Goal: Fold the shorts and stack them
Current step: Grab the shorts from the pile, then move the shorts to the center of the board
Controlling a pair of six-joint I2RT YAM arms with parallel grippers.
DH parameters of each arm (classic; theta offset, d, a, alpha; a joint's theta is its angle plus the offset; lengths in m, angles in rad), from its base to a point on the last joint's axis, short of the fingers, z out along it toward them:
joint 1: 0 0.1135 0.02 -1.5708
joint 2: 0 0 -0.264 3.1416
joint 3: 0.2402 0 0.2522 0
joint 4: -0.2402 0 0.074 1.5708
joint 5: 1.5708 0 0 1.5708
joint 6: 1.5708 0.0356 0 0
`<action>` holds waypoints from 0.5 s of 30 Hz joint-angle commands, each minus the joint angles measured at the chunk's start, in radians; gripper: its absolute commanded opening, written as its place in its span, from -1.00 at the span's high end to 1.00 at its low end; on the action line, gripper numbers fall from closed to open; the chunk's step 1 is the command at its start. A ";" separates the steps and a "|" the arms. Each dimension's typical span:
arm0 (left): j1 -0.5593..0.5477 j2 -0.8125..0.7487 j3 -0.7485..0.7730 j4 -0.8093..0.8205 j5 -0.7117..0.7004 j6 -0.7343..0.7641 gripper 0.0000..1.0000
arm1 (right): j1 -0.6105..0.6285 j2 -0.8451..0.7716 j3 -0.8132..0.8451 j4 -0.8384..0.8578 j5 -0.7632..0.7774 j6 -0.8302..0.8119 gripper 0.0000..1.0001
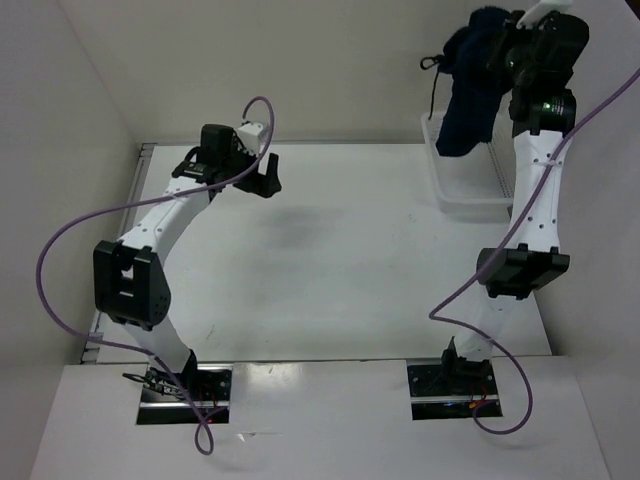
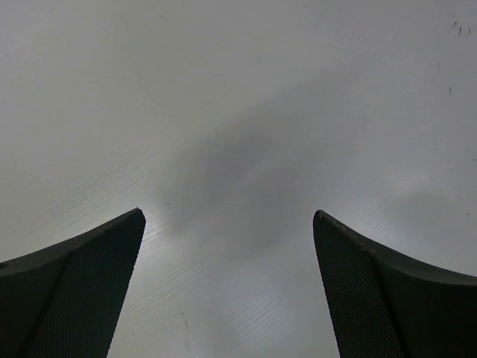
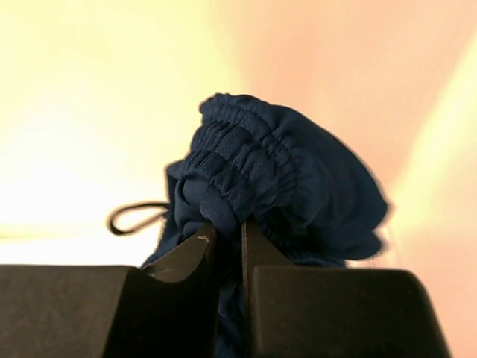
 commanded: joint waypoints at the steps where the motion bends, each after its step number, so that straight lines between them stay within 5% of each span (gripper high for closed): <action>1: 0.000 -0.138 -0.044 0.056 -0.103 0.004 -1.00 | 0.144 -0.114 0.135 0.112 -0.088 0.035 1.00; 9: 0.000 -0.367 -0.188 0.086 -0.239 0.004 -1.00 | 0.414 -0.074 0.186 0.080 -0.106 0.190 1.00; 15: 0.098 -0.462 -0.216 0.086 -0.249 0.004 -1.00 | 0.505 -0.025 0.010 0.049 -0.028 0.345 1.00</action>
